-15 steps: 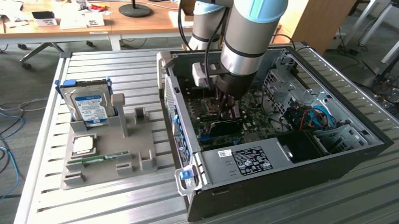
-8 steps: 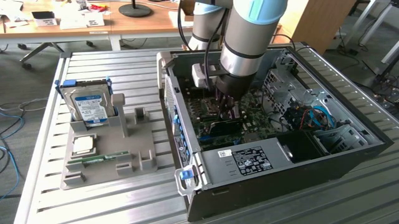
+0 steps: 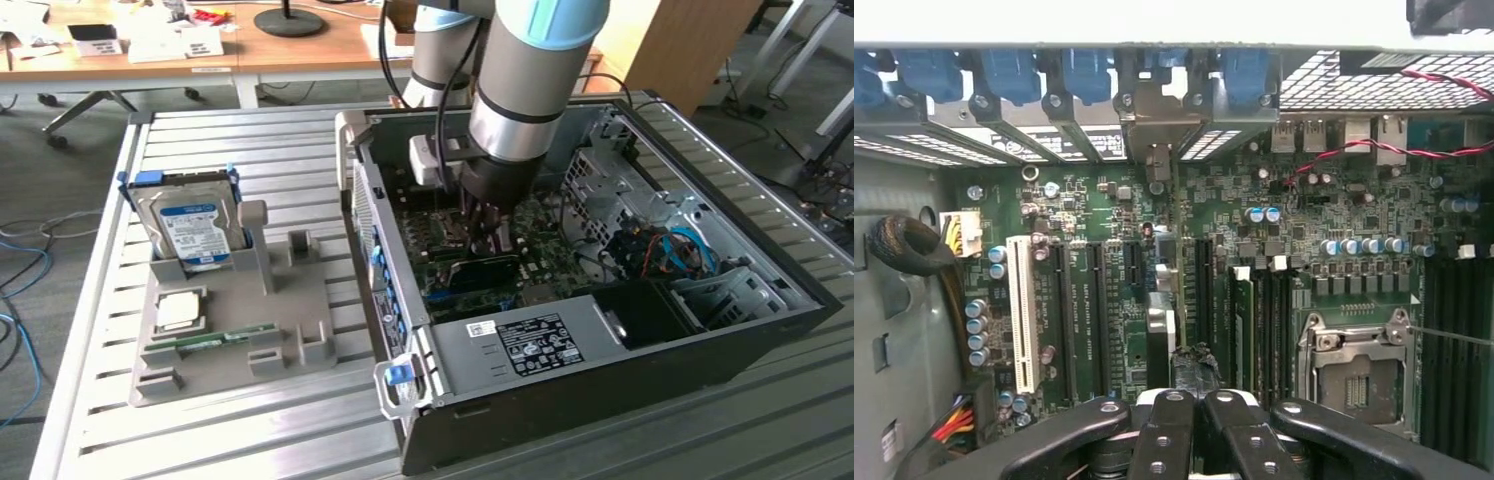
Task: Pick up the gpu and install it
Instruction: 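Press down on the gpu until it lock into place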
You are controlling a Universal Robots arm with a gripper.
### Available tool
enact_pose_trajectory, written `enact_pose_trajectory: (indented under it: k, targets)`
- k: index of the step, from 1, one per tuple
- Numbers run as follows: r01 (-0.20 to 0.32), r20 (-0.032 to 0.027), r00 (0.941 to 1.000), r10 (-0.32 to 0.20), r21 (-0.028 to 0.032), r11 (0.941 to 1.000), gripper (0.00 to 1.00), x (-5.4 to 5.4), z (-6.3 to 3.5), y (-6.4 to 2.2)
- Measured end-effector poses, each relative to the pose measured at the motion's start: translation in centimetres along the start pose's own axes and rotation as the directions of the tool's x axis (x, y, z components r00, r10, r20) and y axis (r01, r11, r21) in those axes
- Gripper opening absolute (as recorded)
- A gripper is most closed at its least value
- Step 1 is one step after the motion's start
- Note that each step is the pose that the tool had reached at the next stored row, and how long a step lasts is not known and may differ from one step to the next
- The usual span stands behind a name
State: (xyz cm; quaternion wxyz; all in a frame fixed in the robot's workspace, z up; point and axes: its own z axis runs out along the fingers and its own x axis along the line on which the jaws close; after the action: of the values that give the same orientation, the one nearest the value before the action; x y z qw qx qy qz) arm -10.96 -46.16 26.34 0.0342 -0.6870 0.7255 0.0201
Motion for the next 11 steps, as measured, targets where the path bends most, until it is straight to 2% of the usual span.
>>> enact_pose_trajectory:
  k: [2, 11]
  targets:
    - [0.0, -0.0101, 0.9999, 0.0, 0.0003, 1.0, 0.11, -0.05, 0.0, 0.01]
    - [0.0, -0.0117, 0.9999, 0.0, 0.0002, 1.0, 0.11, -0.1, 0.2, 0.01]
